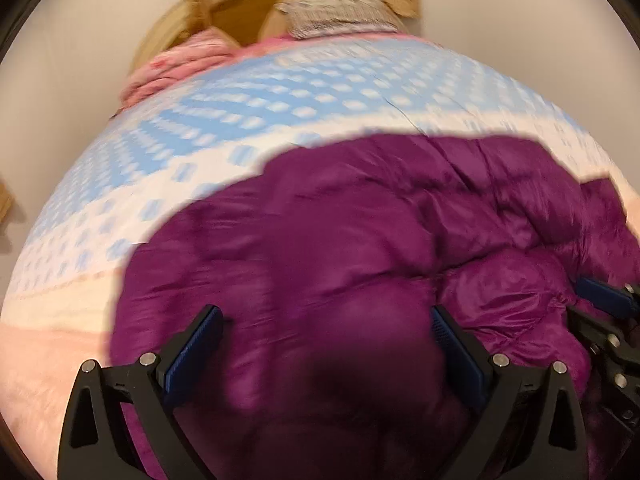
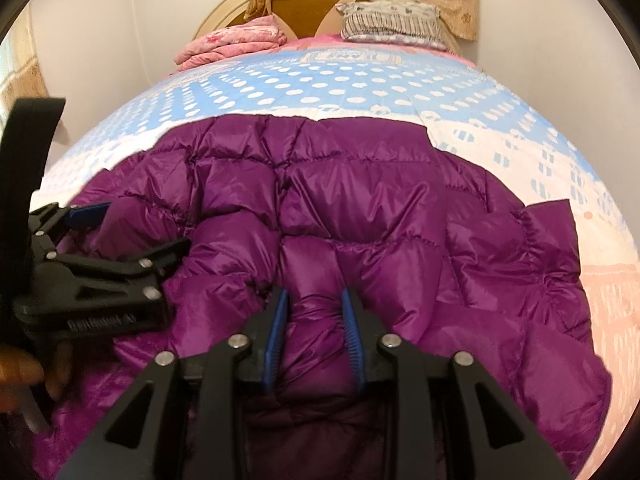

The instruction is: Fold large clothes

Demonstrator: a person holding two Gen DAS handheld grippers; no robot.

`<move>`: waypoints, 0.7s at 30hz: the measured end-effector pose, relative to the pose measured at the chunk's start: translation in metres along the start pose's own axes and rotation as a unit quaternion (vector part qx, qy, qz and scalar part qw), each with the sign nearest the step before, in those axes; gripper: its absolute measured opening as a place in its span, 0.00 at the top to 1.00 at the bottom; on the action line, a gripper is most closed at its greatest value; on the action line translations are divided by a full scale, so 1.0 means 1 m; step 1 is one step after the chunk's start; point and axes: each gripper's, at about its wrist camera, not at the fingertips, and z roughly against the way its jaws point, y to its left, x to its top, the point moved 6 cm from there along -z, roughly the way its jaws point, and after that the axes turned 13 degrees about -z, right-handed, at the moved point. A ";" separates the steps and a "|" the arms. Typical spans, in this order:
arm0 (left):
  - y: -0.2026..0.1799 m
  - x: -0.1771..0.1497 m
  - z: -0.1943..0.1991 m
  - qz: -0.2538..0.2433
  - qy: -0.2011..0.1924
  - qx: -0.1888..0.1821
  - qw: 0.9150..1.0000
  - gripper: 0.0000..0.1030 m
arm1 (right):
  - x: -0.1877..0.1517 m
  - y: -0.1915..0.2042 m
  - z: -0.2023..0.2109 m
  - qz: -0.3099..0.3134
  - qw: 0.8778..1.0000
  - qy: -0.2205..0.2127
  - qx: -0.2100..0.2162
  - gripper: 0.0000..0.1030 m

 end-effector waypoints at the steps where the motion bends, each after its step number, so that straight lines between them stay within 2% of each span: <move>1: 0.006 -0.001 0.014 0.006 -0.010 -0.002 1.000 0.02 | -0.001 -0.003 0.013 -0.010 1.000 -0.004 0.008 0.47; 2: 0.012 -0.003 0.030 0.012 -0.026 -0.004 1.000 0.02 | -0.003 -0.005 0.026 -0.017 1.000 -0.011 0.014 0.39; 3: 0.019 -0.010 0.053 0.012 -0.050 -0.002 0.999 0.02 | -0.007 -0.009 0.039 -0.020 1.000 -0.019 0.013 0.23; 4: 0.024 -0.017 0.069 0.006 -0.063 0.009 0.998 0.02 | -0.013 -0.013 0.051 -0.020 0.999 -0.026 0.007 0.19; 6: 0.031 -0.040 0.093 -0.003 -0.070 0.038 0.997 0.02 | -0.028 -0.021 0.069 -0.021 1.000 -0.022 -0.003 0.19; 9: 0.033 -0.088 0.119 -0.003 -0.069 0.045 0.997 0.02 | -0.061 -0.040 0.086 -0.030 0.999 -0.002 -0.029 0.19; 12: 0.032 -0.141 0.136 0.000 -0.056 0.054 0.997 0.02 | -0.098 -0.066 0.109 -0.047 0.997 -0.001 -0.057 0.19; 16: 0.026 -0.213 0.152 0.034 -0.034 0.046 0.998 0.02 | -0.146 -0.097 0.142 -0.081 0.993 -0.005 -0.083 0.19; 19: 0.018 -0.251 0.162 0.044 -0.021 0.049 0.998 0.02 | -0.179 -0.105 0.165 -0.091 0.993 -0.008 -0.078 0.19; 21: 0.013 -0.270 0.172 0.048 -0.028 0.049 0.997 0.02 | -0.198 -0.104 0.178 -0.086 0.993 -0.006 -0.077 0.19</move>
